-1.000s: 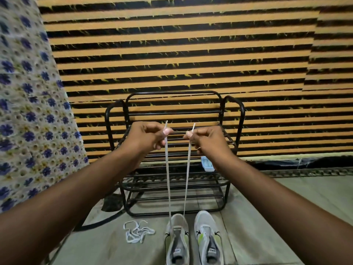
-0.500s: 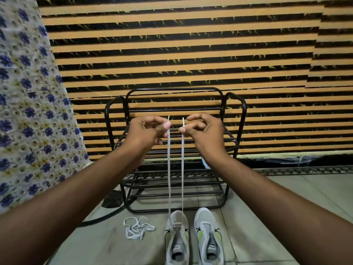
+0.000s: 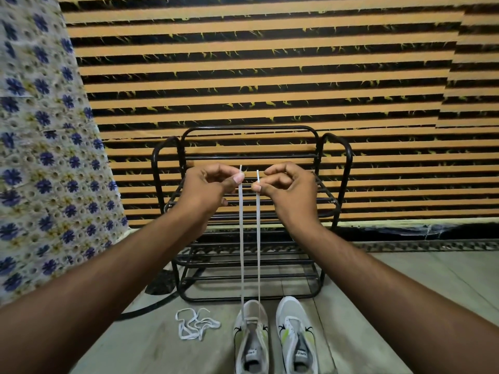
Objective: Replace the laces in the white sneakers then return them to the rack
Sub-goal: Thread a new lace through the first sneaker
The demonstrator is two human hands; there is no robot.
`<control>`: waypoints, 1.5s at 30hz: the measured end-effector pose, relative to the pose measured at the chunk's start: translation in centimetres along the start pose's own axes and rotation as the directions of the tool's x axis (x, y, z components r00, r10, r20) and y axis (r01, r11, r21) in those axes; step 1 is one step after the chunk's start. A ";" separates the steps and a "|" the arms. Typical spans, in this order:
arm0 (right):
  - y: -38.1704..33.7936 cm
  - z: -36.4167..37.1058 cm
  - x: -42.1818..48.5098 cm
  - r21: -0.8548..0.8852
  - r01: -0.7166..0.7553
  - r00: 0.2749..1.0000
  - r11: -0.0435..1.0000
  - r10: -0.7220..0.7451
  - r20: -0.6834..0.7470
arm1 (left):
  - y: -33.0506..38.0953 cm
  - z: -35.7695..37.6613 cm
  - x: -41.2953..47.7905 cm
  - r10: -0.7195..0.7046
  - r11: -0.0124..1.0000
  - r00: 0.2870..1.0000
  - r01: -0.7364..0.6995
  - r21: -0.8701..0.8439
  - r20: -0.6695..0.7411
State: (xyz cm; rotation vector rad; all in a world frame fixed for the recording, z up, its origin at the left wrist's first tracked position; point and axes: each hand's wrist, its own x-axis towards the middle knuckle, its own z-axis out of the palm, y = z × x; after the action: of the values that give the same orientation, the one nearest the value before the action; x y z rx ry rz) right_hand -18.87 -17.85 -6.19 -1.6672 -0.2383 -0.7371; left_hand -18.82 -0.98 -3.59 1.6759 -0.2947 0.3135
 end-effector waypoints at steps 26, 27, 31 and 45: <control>0.7 -0.3 -0.6 0.041 0.031 0.999 0.999 -0.032 0.008 | -0.8 0.1 0.3 0.021 1.000 0.999 -0.021 -0.009 0.032; 0.9 -0.4 -0.7 0.048 0.030 0.999 0.998 -0.031 0.012 | -1.0 0.0 0.5 0.010 1.000 0.999 -0.009 -0.029 0.043; 1.9 -0.9 -1.2 0.170 -0.035 0.998 0.985 0.024 0.063 | -2.3 -0.6 0.6 -0.018 0.999 0.989 0.023 -0.031 0.147; 12.6 -1.0 -4.9 -0.392 0.177 0.924 0.903 -0.016 0.381 | -15.3 0.3 -1.2 -0.106 0.927 0.897 -0.067 0.369 0.429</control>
State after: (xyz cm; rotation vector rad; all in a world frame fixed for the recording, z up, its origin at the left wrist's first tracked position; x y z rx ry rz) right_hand -16.22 -20.65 -19.17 -2.2237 -0.4589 -0.5650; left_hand -14.26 0.66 -18.15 2.1270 -0.5850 -0.0424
